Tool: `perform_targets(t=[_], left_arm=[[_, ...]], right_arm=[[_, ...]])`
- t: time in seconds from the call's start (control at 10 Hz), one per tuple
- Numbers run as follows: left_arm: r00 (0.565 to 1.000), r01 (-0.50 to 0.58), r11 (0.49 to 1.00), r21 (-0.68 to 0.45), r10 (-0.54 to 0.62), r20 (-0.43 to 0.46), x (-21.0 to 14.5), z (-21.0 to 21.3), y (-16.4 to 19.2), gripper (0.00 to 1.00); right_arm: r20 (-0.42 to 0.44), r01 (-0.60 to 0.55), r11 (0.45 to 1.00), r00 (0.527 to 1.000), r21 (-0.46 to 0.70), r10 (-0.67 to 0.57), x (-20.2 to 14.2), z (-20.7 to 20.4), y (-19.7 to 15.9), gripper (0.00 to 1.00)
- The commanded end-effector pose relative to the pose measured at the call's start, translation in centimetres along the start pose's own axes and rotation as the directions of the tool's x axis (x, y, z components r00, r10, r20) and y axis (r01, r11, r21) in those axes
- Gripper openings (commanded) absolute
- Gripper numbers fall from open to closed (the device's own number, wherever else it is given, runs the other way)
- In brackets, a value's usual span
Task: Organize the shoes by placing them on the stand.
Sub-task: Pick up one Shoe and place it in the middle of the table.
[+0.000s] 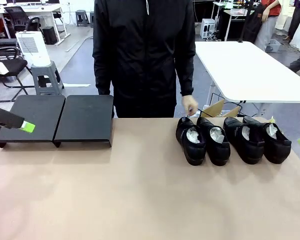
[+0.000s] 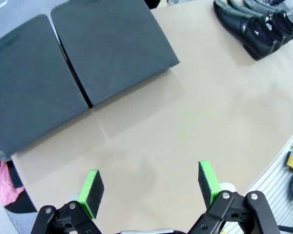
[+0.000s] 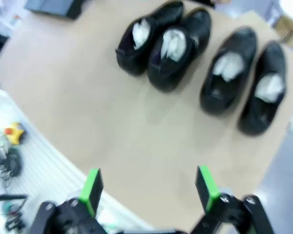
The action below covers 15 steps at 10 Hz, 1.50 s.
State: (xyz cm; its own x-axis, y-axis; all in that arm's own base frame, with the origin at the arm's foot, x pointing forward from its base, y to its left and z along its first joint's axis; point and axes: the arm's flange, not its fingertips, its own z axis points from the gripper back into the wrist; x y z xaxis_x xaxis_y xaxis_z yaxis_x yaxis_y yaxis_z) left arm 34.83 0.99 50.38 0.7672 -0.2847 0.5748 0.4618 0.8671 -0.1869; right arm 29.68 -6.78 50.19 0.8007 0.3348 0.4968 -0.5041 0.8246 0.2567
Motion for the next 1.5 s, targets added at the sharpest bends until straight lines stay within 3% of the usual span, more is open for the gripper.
perform_targets(t=[0.0, 0.3, 1.4], left_arm=[[1.000, -0.005, 0.999, -0.034, 0.006, 0.010, -0.9, 0.0, 0.0, 1.00], [1.000, -0.025, 0.999, -0.028, 0.024, -0.019, -0.3, -0.9, -0.4, 1.00], [1.000, -0.021, 1.000, -0.022, 0.021, -0.005, -0.3, 0.0, 0.0, 1.00]], right_arm=[[-0.020, 0.059, 0.998, 0.998, 0.024, -0.058, -2.8, 0.1, -0.5, 1.00], [-0.045, 0.097, 0.995, 0.994, 0.033, -0.096, -3.7, -0.2, -1.0, 1.00], [-0.044, 0.092, 0.996, 0.995, 0.010, -0.091, -2.6, 0.9, -1.6, 1.00]])
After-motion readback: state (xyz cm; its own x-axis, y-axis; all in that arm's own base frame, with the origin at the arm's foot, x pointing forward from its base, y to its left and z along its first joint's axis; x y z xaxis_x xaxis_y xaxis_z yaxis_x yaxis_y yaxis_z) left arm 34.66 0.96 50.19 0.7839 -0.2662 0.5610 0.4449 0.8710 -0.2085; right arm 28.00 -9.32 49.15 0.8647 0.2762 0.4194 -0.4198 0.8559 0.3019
